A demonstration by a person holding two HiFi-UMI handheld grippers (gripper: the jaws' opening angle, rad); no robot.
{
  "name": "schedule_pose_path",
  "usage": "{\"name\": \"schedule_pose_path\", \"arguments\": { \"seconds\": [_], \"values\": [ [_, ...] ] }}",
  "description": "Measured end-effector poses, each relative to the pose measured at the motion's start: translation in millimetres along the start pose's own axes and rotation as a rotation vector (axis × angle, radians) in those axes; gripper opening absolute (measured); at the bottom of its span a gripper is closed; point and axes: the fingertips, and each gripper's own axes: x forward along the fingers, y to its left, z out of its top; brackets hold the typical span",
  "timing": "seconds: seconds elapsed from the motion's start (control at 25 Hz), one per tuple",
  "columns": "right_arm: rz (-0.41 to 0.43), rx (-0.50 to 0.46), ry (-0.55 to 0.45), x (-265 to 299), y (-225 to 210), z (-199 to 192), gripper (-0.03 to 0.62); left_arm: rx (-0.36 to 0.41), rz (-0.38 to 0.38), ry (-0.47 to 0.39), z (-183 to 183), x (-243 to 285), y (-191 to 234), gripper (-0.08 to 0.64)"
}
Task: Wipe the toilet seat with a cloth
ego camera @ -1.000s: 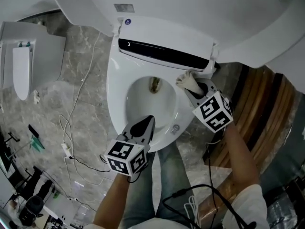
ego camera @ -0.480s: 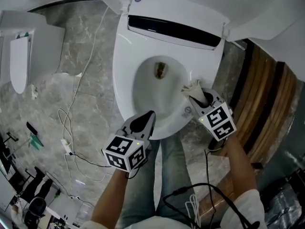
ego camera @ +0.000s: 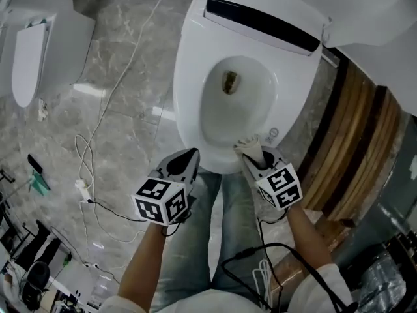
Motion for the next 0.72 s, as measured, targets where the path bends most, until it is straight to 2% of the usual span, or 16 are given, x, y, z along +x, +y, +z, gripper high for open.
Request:
{"name": "schedule_pose_path", "arguments": {
  "seconds": [0.16, 0.4, 0.56, 0.72],
  "values": [
    [0.045, -0.016, -0.02, 21.6, 48.1, 5.5, 0.094, -0.04, 0.028, -0.022, 0.0, -13.7, 18.9, 0.014],
    [0.107, -0.094, -0.073, 58.3, 93.0, 47.6, 0.095, -0.101, 0.063, -0.05, -3.6, -21.4, 41.5, 0.014],
    [0.146, -0.155, -0.089, 80.7, 107.2, 76.7, 0.095, -0.132, 0.075, -0.062, -0.8, -20.0, 49.8, 0.014],
    [0.147, -0.129, -0.137, 96.4, 98.1, 114.3, 0.094, -0.139, 0.079, -0.087, 18.3, -16.6, 57.2, 0.014]
  ]
}}
